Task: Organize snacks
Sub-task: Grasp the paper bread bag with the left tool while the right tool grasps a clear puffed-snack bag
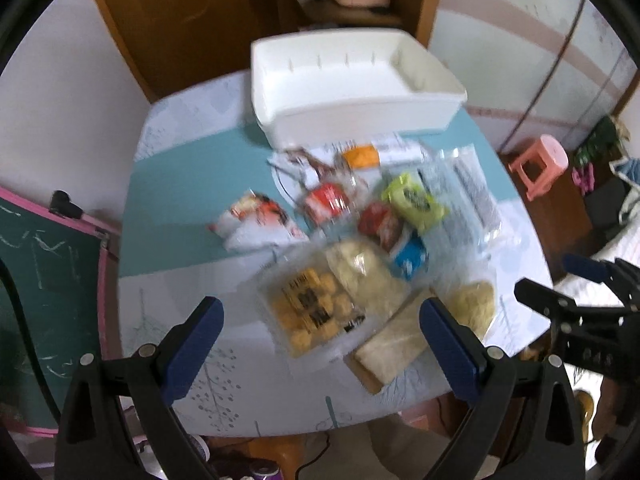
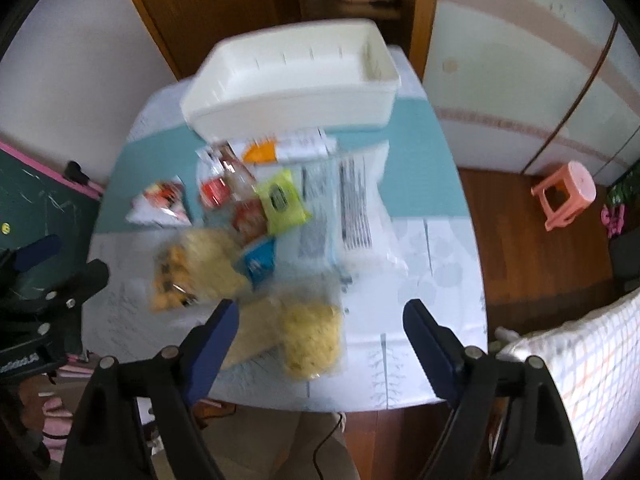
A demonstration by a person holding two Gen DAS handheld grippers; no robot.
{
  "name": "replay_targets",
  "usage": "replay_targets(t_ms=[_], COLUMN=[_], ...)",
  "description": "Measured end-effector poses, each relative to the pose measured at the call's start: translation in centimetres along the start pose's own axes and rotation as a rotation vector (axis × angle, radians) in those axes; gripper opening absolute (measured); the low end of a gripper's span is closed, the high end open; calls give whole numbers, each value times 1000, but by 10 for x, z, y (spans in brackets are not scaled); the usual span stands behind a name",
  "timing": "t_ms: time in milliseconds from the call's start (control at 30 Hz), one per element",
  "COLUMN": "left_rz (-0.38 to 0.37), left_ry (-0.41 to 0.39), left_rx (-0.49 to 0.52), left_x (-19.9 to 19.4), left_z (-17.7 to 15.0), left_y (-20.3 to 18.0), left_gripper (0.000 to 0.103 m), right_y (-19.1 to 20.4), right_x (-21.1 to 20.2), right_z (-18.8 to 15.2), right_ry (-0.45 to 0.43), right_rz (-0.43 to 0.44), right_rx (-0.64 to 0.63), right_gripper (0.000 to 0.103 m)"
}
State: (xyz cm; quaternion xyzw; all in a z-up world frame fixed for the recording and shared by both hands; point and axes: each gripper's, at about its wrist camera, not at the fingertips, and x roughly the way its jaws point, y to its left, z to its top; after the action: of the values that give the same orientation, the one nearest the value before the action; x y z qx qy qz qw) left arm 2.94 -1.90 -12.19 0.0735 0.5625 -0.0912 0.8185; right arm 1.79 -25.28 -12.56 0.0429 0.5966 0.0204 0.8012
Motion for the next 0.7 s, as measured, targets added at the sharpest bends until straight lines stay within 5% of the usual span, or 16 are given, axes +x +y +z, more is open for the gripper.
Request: replay_targets(t_ms=[267, 700], left_rz=[-65, -189], left_ry=[80, 150], left_rx=[99, 188], left_x=[46, 87], left_z=[-35, -71], left_y=[-18, -45], left_gripper=[98, 94], right_y=[-19, 6], right_x=[54, 91], right_z=[-28, -35], right_ry=[145, 219], right_rz=[-3, 65], right_rx=[22, -64], right_gripper=[79, 78])
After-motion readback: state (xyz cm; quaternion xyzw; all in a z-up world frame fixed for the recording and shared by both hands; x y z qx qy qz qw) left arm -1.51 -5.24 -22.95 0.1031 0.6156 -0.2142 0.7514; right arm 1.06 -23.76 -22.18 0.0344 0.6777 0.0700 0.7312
